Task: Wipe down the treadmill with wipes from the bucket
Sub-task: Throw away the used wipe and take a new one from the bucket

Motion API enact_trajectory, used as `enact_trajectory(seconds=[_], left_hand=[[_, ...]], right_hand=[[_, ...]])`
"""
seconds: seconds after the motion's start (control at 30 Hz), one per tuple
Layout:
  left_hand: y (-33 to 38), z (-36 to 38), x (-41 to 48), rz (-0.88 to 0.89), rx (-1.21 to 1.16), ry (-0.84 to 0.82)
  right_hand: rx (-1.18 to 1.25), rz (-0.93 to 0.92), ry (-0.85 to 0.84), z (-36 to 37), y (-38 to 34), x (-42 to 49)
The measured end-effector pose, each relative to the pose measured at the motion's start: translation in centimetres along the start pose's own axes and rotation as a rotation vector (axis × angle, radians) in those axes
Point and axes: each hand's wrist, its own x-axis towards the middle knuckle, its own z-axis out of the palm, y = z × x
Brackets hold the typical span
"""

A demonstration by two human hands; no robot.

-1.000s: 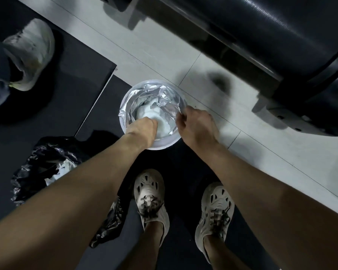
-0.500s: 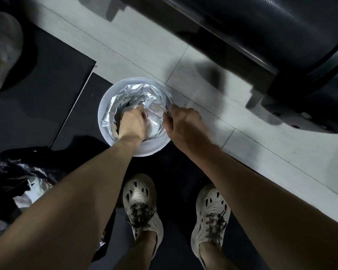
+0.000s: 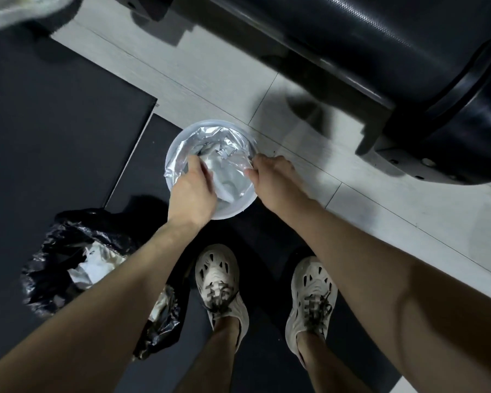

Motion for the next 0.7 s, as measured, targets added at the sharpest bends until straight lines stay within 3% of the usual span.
enact_trajectory(seconds=[0.1,0.27,0.43,0.5,0.6,0.7], left_hand=[[-0.3,-1.9,-2.2,0.050,-0.008,0.085],[-1.9,-4.3,-4.2,0.041,0.031,0.177],[-3.3,-5.9,-5.3,-0.049,0.311,-0.089],[-3.5,-6.1,-5.4,-0.055,0.338,-0.113],[-3.2,-6.8,-5.6,-0.045,0.227,-0.090],[-2.2,-8.0,-6.9,-0.031,0.050,-0.091]], right_hand=[[0.021,0.079,-0.117,-0.2,-0.1,0.0],[0.039,0.060,-0.160,-1.6,-0.6,-2.0],[0.007,-0.005,-0.031,-2.8,-1.5,-5.3],[0.037,-0.008,-0.050,-3.1,-2.3,-6.2],[0.102,-0.040,-0.114,-2.7,-3.3,-7.2],[0.335,0.020,-0.236,-3.1,-4.5,-7.6]])
